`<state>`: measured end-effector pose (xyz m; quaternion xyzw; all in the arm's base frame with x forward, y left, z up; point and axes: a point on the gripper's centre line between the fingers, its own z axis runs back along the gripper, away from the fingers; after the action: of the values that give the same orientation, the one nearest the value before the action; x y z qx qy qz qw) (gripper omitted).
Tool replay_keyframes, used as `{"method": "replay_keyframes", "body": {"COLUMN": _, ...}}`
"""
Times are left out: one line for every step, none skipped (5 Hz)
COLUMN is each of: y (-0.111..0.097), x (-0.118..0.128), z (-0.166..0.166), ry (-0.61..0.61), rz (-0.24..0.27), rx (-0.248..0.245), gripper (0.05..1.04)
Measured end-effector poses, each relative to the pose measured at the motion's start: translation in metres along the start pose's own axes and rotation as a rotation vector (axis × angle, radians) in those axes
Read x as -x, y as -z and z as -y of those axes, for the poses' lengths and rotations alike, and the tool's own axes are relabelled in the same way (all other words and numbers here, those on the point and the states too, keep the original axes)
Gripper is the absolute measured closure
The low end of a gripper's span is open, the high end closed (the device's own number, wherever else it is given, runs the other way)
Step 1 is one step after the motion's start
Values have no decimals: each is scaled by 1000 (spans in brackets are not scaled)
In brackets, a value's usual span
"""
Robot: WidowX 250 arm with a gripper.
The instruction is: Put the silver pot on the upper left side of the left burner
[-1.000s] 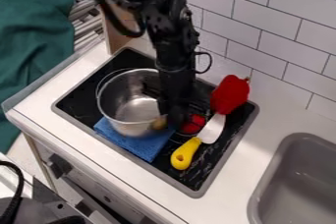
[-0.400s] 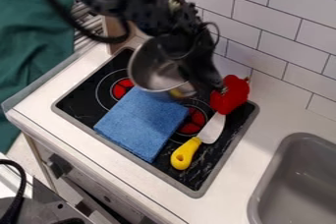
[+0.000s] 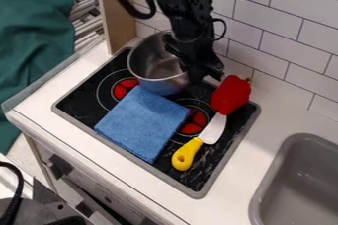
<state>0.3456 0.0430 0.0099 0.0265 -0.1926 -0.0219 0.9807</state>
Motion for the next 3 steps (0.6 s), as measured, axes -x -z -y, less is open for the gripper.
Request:
{"method": "replay_keyframes", "body": {"y": -1, "x": -2, "z": -21, "ry": -49, "rz": -8, "rx": -42, "gripper": 1028}}
{"method": "replay_keyframes", "body": {"y": 4, "x": 1, "z": -39, "ry": -92, "rz": -21, "rx": -55, "gripper": 1029}}
{"method": "replay_keyframes", "body": {"y": 13, "x": 2, "z": -56, "ry": -121, "rz": -21, "rx": -63, "gripper": 1028}}
